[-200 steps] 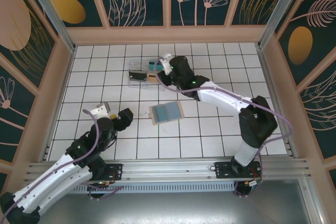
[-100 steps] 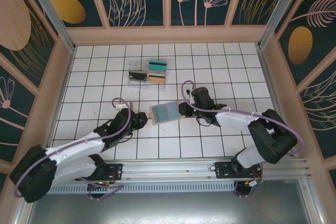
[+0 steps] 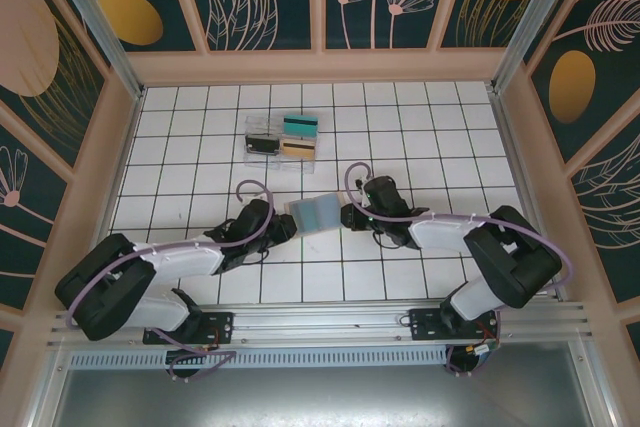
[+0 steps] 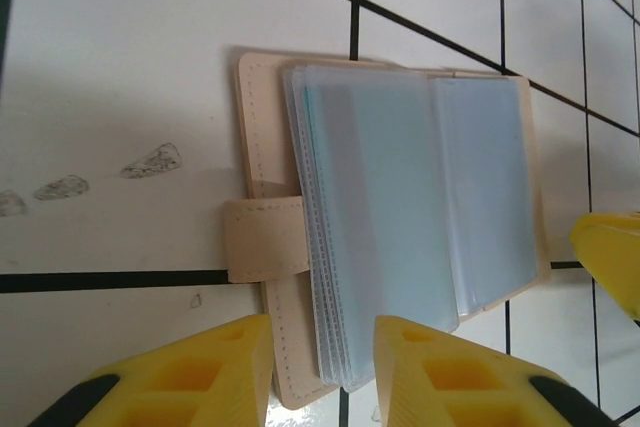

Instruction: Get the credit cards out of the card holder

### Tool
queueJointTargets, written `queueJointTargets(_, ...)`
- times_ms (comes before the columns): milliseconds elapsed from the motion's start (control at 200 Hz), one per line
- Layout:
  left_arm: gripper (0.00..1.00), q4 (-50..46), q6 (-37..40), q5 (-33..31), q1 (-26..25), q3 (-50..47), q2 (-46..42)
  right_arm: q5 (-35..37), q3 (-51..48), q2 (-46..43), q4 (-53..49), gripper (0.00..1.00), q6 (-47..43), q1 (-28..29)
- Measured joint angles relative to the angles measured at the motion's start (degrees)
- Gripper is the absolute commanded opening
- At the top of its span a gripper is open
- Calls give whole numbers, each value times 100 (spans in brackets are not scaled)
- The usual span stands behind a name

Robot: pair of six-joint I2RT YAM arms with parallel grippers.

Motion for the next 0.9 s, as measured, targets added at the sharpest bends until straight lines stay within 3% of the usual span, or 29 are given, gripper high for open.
queueJointTargets(380,25,111,-7,122,-26,197,442,0,-66,17,111,27,20,66)
queueJointTargets(901,25,195,-4,205,-31,291,723,-2,-72,90,122,27,101,129)
